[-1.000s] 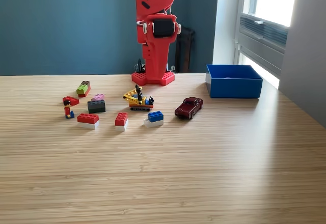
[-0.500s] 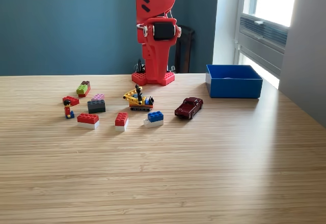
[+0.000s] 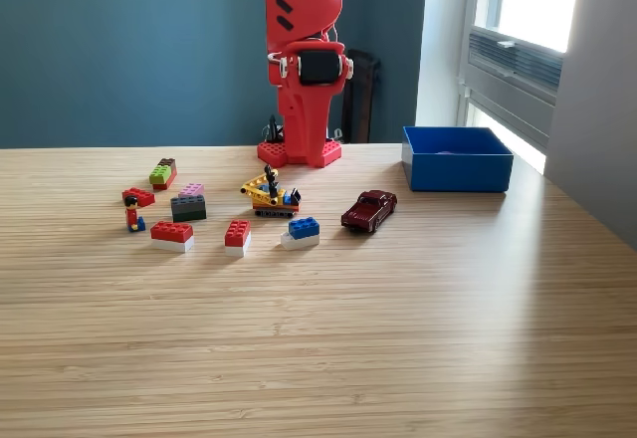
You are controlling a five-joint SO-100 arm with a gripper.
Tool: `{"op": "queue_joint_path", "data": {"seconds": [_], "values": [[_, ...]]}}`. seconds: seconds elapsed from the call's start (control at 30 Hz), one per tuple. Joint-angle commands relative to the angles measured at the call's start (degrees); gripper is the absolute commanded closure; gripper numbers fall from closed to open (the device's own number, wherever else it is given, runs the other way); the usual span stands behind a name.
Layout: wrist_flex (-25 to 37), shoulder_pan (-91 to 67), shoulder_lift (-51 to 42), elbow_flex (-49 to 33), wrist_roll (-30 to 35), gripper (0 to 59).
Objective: Grasp a lego block and put it in the bin.
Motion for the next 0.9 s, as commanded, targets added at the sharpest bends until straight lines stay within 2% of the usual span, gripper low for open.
{"op": "queue_joint_path", "data": {"seconds": [0.03, 0.4, 0.57, 0.9], "values": [[-0.79, 1.05, 3.78, -1.67, 0.7, 58.5], [-4.39, 6.24, 3.52, -1.67, -1.85, 57.0], [-4.75, 9.4, 3.43, 0.26, -2.72, 46.1], [-5.1, 8.96, 2.29, 4.48, -13.36, 29.4]]}}
